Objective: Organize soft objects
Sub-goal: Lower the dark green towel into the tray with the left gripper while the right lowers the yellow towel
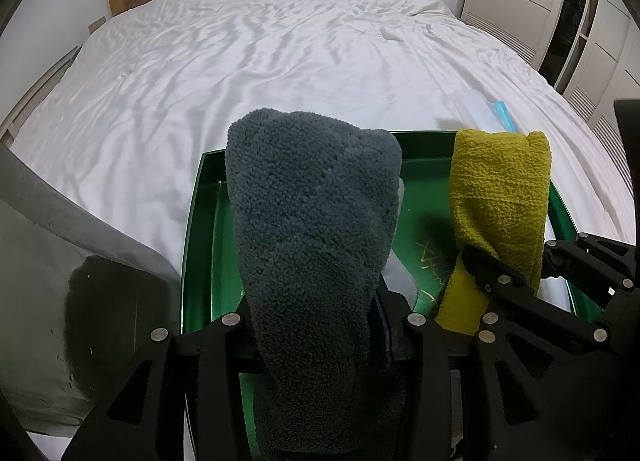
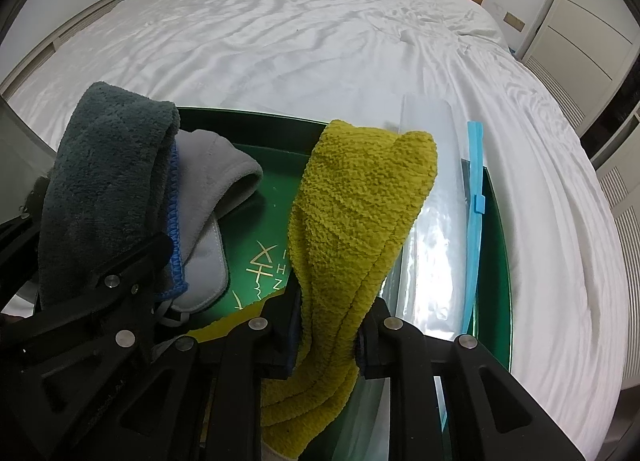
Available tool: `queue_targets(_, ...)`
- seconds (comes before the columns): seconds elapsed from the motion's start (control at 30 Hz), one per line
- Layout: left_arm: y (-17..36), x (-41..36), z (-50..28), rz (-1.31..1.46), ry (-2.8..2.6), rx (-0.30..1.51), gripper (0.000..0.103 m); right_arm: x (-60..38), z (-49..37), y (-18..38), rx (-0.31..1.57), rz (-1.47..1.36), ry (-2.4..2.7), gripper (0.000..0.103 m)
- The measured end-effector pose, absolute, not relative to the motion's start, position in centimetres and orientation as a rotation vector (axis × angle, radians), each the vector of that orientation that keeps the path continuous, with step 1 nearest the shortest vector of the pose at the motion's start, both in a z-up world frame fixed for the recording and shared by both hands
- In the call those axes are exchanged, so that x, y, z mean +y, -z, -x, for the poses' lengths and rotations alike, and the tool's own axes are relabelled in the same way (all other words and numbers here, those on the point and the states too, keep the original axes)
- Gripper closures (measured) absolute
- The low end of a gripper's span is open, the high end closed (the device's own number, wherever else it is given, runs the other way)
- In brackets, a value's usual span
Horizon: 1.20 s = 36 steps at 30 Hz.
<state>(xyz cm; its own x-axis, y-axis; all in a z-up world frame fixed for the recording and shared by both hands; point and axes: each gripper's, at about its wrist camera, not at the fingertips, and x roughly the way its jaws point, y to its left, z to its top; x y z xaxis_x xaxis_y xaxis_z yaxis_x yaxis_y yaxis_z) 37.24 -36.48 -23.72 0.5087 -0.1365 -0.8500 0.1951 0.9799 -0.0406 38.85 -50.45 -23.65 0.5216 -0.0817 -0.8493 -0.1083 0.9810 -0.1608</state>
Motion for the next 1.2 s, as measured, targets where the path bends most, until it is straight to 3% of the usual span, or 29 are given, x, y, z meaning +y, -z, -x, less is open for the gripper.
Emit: queue_targets(1.2, 23.94, -36.02, -37.16, -0.028, 0.194, 1.02, 0.061, -50.52, -39.16, 23.71, 1.029, 0.206, -0.002, 0.075)
